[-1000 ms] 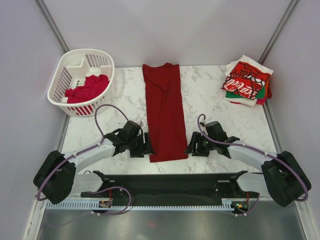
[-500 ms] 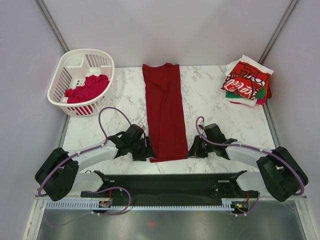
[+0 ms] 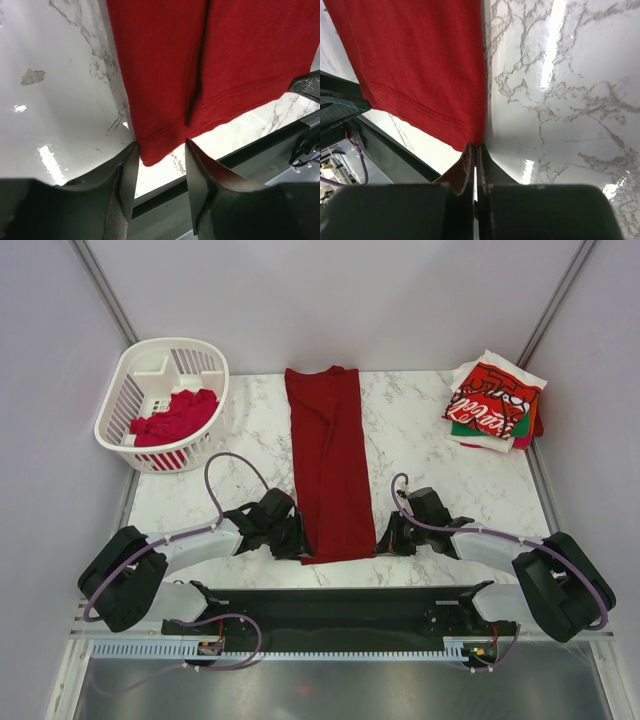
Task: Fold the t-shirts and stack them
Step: Fold the tshirt
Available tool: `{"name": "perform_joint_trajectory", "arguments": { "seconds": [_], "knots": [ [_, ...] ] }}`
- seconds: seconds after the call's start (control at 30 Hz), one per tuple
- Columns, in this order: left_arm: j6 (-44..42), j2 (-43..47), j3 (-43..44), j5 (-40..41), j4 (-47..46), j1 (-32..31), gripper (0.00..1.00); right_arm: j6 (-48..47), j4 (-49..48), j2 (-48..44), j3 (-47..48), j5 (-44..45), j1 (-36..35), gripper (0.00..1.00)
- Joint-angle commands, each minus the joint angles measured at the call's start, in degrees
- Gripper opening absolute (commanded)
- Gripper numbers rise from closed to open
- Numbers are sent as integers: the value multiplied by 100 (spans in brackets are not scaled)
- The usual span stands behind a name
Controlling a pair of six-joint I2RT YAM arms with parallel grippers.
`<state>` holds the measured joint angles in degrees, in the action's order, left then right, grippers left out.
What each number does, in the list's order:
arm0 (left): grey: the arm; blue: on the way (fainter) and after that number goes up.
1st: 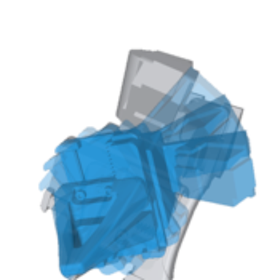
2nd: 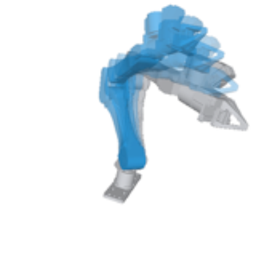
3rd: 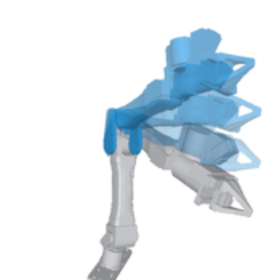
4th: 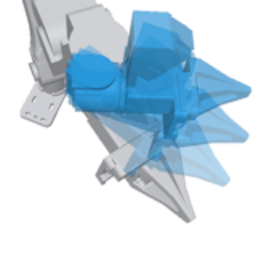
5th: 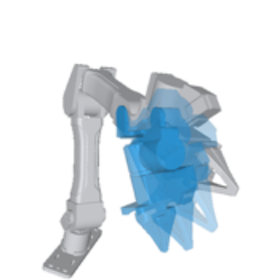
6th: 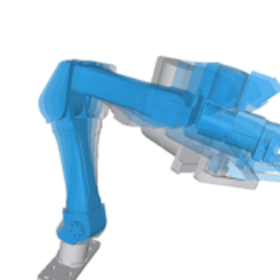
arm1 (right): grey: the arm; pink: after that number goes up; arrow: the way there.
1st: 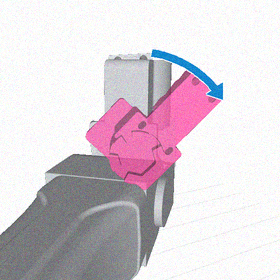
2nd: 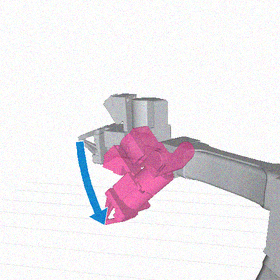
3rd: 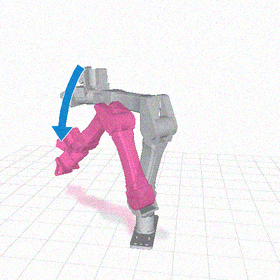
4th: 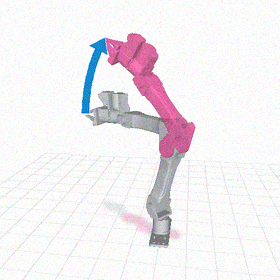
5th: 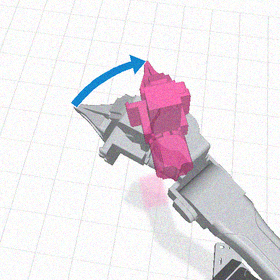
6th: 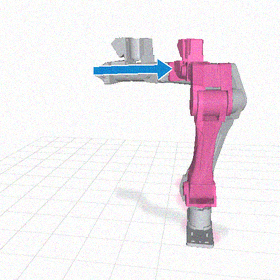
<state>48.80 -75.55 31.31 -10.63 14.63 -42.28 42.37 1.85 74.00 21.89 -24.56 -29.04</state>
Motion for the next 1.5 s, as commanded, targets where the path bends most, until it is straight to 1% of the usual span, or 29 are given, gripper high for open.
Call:
{"name": "perform_joint_trajectory", "arguments": {
  "seconds": [0.0,0.03,0.07,0.1,0.13,0.17,0.3,0.37,0.5,0.57,0.6,0.67,0.7,0.77,0.83,0.93,1.0,1.1,1.13,1.17,1.23,1.27,1.3,1.33,1.37,1.43,1.47],
  "knots": [
    [183,-232,33,254,-74,-157,48,-80,-106,45,-18,30,-23,0],
    [192,-241,42,263,-83,-175,39,-80,-106,36,-9,21,-23,0],
    [192,-276,51,264,-101,-192,35,-71,-106,36,-9,30,-23,0],
    [200,-276,59,264,-92,-210,18,-80,-97,36,-9,21,-23,0],
    [209,-276,68,255,-92,-210,7,-71,-88,36,-9,21,-23,0],
    [209,-268,77,246,-84,-219,2,-71,-88,27,-9,12,-14,0],
    [236,-66,33,176,-83,-245,2,-45,26,-96,-53,3,-23,0],
    [270,171,-37,71,-75,-272,2,-27,96,-306,-80,21,-14,0],
    [481,733,-222,-18,4,-412,2,-36,570,-763,-123,109,-23,0],
    [604,1075,-222,61,283,-587,2,86,702,-1167,-202,92,-49,0],
    [674,1190,-178,148,442,-675,2,131,860,-1473,-220,91,-58,0],
    [736,1488,-21,411,767,-851,2,245,1071,-1799,-281,135,-128,0],
    [771,1595,6,465,1021,-1008,2,272,1324,-1966,-290,153,-163,0],
    [929,1780,42,562,1225,-1141,2,377,1581,-2493,-282,197,-251,0],
    [1087,2026,42,589,1445,-1317,2,596,1915,-3045,-212,276,-400,0],
    [1237,2272,164,633,1717,-1476,2,904,2267,-3583,-1,451,-585,0],
    [1203,2377,340,659,1832,-1493,2,949,2477,-3734,271,591,-630,0],
    [1054,2361,980,939,2288,-1493,2,800,2715,-3603,780,768,-630,0],
    [914,2239,1191,1045,2481,-1493,2,634,2750,-3403,930,890,-630,0],
    [834,2133,1620,1315,2814,-1493,2,563,2760,-3279,1183,926,-630,0],
    [571,1757,2017,1563,3149,-1485,2,230,2795,-2822,1483,1031,-630,0],
    [491,1632,2359,1791,3377,-1476,2,97,2847,-2647,1807,1241,-621,0],
    [299,1501,2510,1871,3475,-1458,2,-8,2935,-2297,1967,1321,-629,0],
    [219,1360,2790,1933,3537,-1432,2,-210,2944,-2119,2116,1383,-621,0],
    [157,1141,2915,2038,3625,-1371,2,-290,2953,-1952,2405,1470,-621,0],
    [-71,938,3213,2091,3652,-1265,2,-457,2953,-1486,2670,1559,-612,0],
    [-142,754,3293,2109,3652,-1100,2,-606,2962,-1328,2950,1629,-586,0]
  ]
}}
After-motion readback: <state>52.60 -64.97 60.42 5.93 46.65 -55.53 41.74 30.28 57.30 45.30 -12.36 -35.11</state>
